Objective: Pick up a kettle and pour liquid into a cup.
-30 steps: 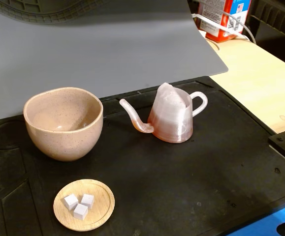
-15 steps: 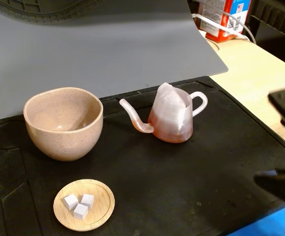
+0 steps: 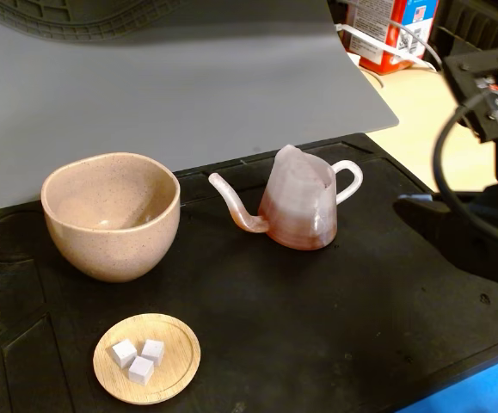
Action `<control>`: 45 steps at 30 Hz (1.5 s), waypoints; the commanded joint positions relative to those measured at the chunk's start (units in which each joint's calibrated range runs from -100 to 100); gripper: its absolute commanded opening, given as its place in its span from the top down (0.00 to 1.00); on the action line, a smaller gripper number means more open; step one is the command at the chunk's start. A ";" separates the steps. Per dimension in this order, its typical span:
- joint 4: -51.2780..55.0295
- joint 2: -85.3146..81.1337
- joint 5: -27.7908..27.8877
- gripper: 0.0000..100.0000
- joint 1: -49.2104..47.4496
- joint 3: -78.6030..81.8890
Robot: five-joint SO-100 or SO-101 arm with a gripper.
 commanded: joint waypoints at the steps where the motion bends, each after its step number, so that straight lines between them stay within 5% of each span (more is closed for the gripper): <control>1: -1.01 4.68 3.91 0.99 0.31 -6.71; 4: -2.48 12.10 4.12 0.99 0.31 -12.97; 17: -52.28 51.86 10.37 0.99 4.42 -16.96; 28: -52.46 58.77 16.88 0.99 1.61 -24.95; 31: -52.46 61.24 16.98 0.86 1.22 -27.03; 37: -52.46 61.33 19.13 0.79 1.91 -27.13; 45: -52.11 62.87 19.19 0.79 3.43 -28.40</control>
